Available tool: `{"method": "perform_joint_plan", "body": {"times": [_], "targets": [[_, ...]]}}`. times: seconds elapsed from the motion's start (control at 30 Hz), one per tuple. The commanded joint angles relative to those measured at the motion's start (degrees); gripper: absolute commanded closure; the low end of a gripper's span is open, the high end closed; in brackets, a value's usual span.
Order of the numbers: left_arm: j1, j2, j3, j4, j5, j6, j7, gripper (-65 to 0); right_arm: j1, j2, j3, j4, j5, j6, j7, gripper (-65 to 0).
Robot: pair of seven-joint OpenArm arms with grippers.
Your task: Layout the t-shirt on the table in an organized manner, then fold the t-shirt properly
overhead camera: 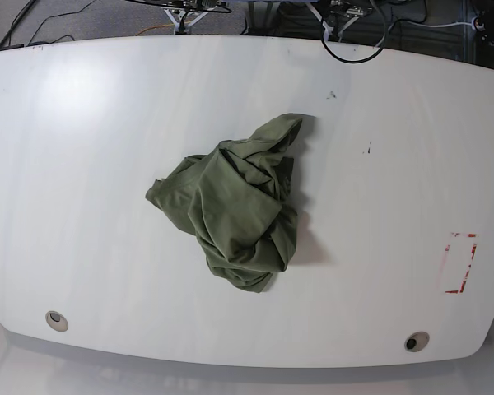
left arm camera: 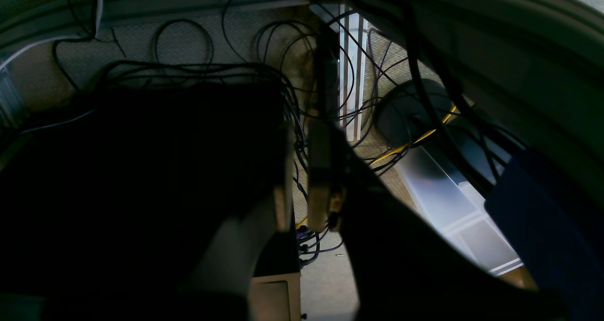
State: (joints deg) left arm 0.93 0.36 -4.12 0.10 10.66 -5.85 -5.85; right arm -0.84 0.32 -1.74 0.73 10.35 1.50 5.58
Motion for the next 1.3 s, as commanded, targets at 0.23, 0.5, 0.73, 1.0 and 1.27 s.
{"method": "perform_joint_plan", "body": {"times": [0.23,0.5,0.73,1.0,1.27], "targets": [[-0.06,0.16,0.17,-0.1,0.27,-0.05,-0.28,-4.0,-0.17,0.02,0.0,0.12,-0.28,0.18,-0.08,-1.1],[1.49,-0.05,0.3,0.39,-0.5,0.18,0.26,-4.2,-0.26,-0.19,0.11,0.1,-0.2,-0.22,-0.27,-0.8],[1.49,-0.05,0.3,0.39,-0.5,0.18,0.26,-4.2,-0.26,-0.19,0.11,0.1,-0.2,-0.22,-0.27,-0.8],[1.49,-0.05,0.3,0.39,-0.59,0.18,0.26,-4.2,-0.35,-0.19,0.11,0.1,-0.2,-0.22,-0.27,-0.8],[1.49,-0.05,0.3,0.39,-0.59,0.18,0.26,-4.2,-0.35,-0.19,0.11,0.1,-0.2,-0.22,-0.18,-0.8]]}}
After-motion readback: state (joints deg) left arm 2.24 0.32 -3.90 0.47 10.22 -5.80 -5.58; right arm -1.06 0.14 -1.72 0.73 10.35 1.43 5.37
